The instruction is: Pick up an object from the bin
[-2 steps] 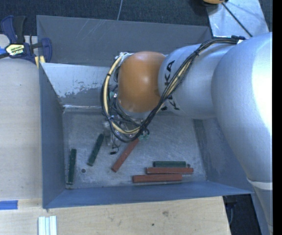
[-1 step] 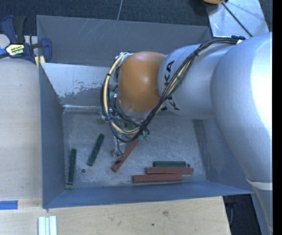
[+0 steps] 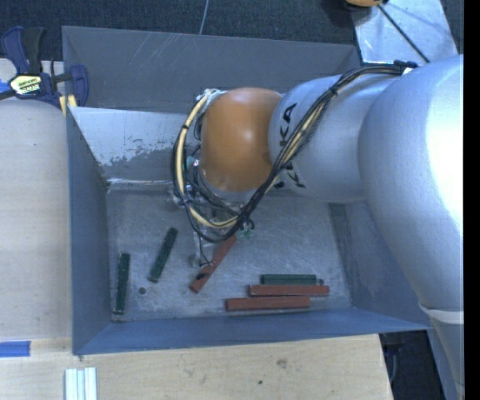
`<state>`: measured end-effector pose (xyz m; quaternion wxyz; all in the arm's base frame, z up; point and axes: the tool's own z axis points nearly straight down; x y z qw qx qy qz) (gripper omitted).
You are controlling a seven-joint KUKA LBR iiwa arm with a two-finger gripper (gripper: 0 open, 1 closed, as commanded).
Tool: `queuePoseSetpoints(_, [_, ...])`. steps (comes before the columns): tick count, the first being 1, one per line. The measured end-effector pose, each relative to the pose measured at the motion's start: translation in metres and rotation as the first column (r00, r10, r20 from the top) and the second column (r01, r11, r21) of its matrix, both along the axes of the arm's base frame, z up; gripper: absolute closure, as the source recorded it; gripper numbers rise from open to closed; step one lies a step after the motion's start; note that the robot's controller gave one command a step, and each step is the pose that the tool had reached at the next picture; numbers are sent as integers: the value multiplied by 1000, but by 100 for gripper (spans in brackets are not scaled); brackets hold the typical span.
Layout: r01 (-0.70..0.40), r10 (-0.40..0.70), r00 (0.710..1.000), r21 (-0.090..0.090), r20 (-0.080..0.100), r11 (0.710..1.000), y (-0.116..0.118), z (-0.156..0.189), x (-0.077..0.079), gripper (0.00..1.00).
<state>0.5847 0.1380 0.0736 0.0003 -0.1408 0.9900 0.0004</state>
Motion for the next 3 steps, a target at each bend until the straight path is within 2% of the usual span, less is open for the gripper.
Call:
queuePoseSetpoints(1, [-355,355,935,1,3,935,43,-2,-27,100])
queuePoseSetpoints(2, [-354,354,935,1,3,935,43,-2,-27,100])
queuePoseSetpoints(3, [-357,357,934,0,4,934,31,134,8,100])
